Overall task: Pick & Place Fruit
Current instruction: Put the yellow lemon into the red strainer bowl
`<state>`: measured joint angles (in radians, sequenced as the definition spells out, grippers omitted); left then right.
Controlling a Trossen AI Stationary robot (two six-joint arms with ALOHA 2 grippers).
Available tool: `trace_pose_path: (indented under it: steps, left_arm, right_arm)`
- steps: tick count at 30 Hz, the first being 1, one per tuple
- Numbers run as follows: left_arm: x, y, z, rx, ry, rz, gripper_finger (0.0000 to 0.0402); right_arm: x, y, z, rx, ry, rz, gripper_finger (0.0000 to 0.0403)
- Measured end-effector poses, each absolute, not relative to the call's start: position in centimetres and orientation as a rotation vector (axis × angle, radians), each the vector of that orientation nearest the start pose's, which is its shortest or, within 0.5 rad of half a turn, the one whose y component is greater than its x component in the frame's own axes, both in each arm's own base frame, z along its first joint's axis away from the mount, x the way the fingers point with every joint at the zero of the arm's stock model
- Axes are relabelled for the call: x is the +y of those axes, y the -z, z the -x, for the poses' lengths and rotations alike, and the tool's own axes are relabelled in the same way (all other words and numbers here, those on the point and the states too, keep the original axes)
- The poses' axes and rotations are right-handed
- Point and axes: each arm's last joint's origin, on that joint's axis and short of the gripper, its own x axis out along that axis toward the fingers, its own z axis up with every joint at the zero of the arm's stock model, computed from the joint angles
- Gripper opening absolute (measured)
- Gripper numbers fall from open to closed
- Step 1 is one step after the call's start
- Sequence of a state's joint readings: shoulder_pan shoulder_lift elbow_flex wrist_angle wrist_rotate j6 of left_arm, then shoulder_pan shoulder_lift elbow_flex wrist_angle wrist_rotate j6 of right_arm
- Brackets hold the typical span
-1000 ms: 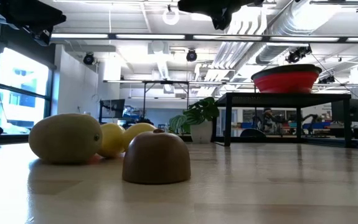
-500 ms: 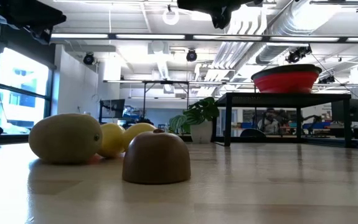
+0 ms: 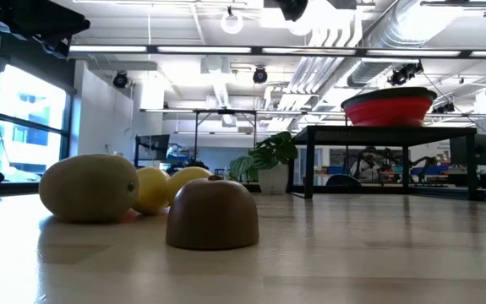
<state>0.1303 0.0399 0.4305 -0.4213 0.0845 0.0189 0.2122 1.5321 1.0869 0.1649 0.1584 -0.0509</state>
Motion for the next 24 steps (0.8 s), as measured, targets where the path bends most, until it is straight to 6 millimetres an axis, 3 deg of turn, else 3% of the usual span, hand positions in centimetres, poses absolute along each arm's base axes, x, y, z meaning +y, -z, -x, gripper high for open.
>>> trace_pose_path:
  steps: [6, 10, 16, 24]
  left_arm:
    - [0.5, -26.0, -5.6, 0.032, -0.045, -0.015, 0.0054]
    - [0.5, -26.0, -5.6, 0.031, -0.044, -0.015, 0.0054]
    - [0.5, -26.0, -5.6, 0.033, -0.044, -0.015, 0.0054]
    - [0.5, -25.6, -5.6, 0.071, -0.045, -0.011, 0.0054]
  right_arm:
    - [8.3, -27.8, -38.7, 0.433, -0.108, 0.194, 0.0003]
    - [8.2, -26.2, -40.7, 0.458, -0.161, 0.227, 0.0003]
    - [7.3, -23.7, -41.7, 0.526, -0.214, 0.213, 0.0003]
    - [6.9, -22.3, -41.2, 0.619, -0.186, 0.104, 0.0003]
